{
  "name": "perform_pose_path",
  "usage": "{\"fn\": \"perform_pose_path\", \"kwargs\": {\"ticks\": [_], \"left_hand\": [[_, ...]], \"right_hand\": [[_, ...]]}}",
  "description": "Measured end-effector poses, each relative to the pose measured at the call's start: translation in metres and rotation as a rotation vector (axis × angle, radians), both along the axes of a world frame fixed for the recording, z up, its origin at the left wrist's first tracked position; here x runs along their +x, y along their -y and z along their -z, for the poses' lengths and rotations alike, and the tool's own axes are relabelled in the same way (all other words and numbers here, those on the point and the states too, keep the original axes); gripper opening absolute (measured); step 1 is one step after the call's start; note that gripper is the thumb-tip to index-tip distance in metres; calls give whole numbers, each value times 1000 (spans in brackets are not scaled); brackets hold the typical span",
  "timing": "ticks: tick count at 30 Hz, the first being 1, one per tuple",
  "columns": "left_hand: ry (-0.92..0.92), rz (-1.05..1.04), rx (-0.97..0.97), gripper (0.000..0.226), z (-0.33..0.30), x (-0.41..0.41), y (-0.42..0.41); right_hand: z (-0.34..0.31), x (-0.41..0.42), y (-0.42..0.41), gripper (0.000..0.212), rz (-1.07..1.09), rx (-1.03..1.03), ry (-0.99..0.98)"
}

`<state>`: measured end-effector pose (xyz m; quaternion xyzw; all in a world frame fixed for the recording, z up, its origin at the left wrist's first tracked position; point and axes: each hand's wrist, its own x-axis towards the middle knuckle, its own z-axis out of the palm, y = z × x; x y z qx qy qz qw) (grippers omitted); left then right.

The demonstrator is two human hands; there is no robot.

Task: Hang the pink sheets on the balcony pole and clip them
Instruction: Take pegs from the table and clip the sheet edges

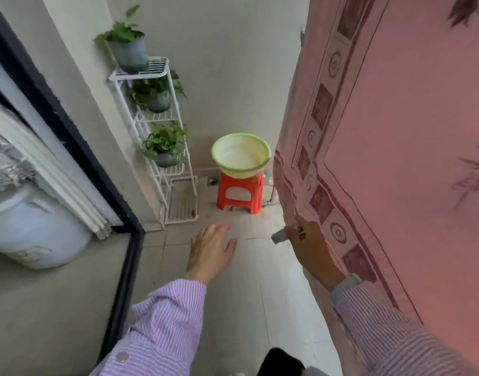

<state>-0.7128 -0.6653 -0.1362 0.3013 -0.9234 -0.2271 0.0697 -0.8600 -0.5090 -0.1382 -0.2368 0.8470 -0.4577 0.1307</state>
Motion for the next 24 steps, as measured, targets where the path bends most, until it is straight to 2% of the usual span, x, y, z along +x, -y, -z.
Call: {"fn": "perform_pose_path", "kwargs": {"ticks": [1, 2, 3, 4, 6, 9, 15, 20, 24], "left_hand": [[-1, 13, 11, 41, 3, -21, 18], [-3, 26, 23, 40, 6, -43, 36], [-6, 40, 34, 40, 10, -65, 54], [-14, 54, 42, 38, 14, -88, 73], [-38, 70, 49, 34, 22, -139, 111], [-59, 55, 71, 30, 31, -221, 172], [-102, 86, 105, 34, 13, -376, 283], [-156, 171, 201, 32, 12, -465, 351], [-181, 326, 267, 31, 24, -551, 393]], "right_hand": [[-6, -16, 16, 20, 24, 4, 14], [-11, -34, 32, 7, 31, -11, 1], [-13, -54, 51, 24, 44, -25, -8], [-10, -77, 68, 30, 46, -34, -40], [-2, -126, 105, 17, 74, -38, -52], [7, -203, 161, 15, 110, -18, -76], [-15, -347, 270, 26, 123, 14, -67], [-15, -424, 337, 27, 185, 62, -49], [-3, -472, 374, 31, 314, 85, -57]]}}
